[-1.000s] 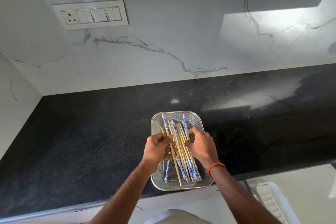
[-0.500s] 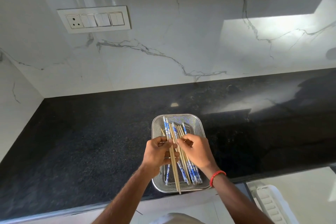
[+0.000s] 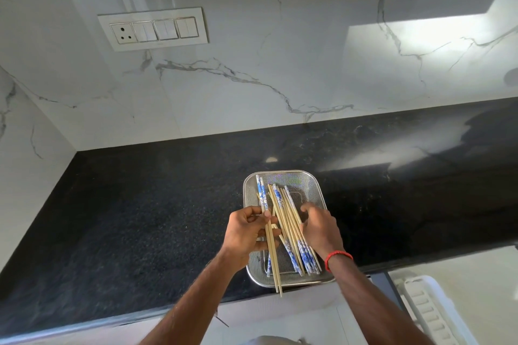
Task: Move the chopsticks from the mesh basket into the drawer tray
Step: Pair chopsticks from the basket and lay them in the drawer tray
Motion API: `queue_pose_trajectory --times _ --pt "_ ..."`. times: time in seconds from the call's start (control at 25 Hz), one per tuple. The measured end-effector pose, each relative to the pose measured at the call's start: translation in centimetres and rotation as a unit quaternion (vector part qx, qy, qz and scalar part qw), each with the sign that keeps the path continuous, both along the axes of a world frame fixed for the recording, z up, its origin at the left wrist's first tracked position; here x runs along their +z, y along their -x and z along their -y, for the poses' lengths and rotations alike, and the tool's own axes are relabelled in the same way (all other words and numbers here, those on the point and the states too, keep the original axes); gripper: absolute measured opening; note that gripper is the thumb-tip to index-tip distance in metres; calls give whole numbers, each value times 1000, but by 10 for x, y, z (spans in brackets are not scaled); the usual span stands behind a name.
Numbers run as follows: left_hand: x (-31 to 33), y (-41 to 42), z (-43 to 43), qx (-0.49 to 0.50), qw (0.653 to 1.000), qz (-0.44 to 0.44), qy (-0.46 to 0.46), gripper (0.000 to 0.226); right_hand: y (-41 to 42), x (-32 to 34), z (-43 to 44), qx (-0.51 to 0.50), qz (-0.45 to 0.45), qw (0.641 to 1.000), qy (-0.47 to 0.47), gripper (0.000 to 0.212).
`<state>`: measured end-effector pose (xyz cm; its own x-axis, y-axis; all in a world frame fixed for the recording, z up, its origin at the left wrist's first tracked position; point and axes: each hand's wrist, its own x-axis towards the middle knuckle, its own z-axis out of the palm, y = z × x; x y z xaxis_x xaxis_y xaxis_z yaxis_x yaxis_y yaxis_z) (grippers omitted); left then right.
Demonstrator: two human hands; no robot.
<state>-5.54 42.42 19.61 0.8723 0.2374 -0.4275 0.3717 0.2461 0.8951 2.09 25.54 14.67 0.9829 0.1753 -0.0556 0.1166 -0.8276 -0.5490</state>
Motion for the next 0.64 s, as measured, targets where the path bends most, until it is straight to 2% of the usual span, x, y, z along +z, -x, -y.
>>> queue_pose_trajectory --times 0.12,0.32,0.48,0.64 --pt "-4 1 -1 -7 1000 2 1 19 2 2 3 -15 15 1000 -1 33" --pt "-7 8 3 -21 1000 9 2 18 8 0 -4 5 -4 998 59 32" --pt "-4 12 4 -22 1000 12 3 19 8 6 -5 -12 -10 999 33 43" --pt "0 10 2 -25 1000 13 5 19 15 24 0 -55 20 998 -5 37"
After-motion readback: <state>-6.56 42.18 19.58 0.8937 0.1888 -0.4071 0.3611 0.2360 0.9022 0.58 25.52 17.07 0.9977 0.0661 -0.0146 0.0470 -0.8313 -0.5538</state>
